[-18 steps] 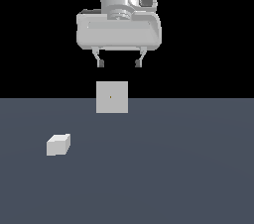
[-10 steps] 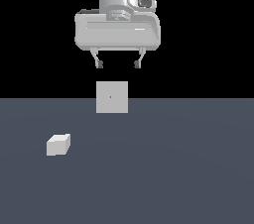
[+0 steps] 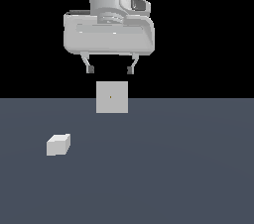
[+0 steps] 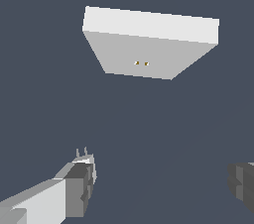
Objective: Plug the charger into the wall socket.
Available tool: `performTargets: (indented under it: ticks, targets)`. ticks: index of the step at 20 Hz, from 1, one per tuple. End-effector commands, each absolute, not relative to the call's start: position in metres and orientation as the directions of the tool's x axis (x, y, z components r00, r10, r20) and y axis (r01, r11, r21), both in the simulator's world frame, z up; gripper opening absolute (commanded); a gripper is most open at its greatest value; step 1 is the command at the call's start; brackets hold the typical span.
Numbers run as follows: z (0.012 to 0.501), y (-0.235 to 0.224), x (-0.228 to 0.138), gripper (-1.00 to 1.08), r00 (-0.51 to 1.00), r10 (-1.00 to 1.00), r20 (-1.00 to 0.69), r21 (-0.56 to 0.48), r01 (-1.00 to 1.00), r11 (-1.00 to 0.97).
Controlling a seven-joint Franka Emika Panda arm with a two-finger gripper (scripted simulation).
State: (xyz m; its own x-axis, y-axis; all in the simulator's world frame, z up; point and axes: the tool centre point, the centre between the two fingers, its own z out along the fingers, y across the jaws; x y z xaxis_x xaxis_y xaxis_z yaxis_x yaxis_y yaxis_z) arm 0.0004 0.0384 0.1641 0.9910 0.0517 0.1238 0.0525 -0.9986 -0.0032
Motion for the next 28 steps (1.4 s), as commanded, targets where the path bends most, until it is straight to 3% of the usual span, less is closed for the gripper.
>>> performTargets:
  ticks: [1, 28]
  targets:
    - [0.157, 0.045, -0.005, 1.00, 0.987, 0.065, 0.144, -0.005, 0.067, -0.998]
    - [0.072, 0.120, -0.058, 1.00, 0.903, 0.209, 0.376, -0.004, 0.227, -0.974]
